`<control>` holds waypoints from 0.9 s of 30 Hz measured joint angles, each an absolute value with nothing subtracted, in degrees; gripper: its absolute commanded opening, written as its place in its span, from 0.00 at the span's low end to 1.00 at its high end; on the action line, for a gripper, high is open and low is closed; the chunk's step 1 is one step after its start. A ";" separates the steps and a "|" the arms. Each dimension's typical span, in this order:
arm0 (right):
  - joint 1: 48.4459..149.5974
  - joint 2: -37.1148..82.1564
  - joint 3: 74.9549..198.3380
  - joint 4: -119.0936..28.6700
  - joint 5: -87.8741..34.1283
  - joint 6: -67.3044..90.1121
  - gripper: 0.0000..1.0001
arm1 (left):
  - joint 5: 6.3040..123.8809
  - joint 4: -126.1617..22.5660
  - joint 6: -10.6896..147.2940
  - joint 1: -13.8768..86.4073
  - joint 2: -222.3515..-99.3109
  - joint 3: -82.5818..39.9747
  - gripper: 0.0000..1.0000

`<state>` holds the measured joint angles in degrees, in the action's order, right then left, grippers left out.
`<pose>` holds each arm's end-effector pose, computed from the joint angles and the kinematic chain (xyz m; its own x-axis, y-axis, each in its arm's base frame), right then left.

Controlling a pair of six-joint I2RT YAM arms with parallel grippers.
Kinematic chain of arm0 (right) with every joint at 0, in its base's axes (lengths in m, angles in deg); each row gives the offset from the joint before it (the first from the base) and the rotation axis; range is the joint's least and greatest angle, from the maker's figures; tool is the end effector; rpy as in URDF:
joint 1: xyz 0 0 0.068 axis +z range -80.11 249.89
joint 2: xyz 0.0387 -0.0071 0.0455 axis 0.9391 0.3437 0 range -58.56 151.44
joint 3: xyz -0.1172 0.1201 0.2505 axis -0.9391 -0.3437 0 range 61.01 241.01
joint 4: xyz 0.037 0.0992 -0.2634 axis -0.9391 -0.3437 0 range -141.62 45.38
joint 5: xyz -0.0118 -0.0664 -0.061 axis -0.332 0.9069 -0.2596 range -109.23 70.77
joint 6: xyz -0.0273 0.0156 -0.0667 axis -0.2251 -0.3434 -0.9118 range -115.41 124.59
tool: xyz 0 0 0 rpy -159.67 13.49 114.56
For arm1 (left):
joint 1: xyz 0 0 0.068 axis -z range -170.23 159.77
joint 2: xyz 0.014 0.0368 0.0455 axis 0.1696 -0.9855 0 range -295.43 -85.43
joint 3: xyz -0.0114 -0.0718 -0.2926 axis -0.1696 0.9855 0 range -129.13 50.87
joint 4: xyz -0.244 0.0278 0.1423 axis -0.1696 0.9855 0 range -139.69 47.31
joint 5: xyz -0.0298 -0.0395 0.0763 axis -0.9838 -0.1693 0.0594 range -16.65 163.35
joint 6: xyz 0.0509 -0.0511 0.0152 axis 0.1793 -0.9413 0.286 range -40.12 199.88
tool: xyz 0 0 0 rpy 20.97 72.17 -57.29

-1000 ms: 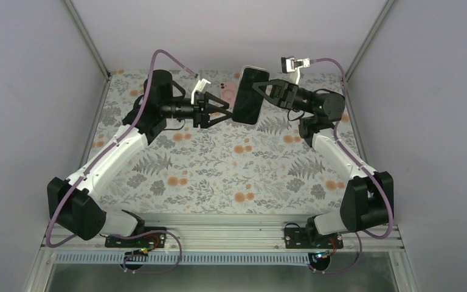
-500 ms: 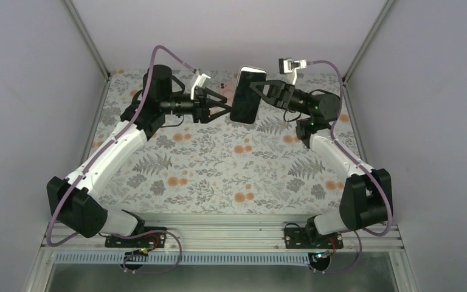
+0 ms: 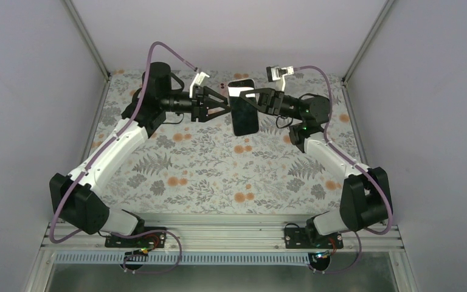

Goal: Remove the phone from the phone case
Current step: Remove the phone case from the phone.

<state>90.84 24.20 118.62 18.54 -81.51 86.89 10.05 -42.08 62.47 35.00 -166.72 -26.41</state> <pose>0.2913 0.1699 0.4080 -0.7333 0.2129 -0.6457 -0.6794 -0.1933 0.7078 0.2909 -0.1979 0.4242 -0.4682 0.0722 -0.8807 0.8834 0.0575 -0.4650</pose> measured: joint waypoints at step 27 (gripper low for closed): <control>87.11 24.25 118.53 12.05 -82.98 85.36 0.04 | 9.72 -50.01 58.23 35.02 -167.36 -23.74 0.57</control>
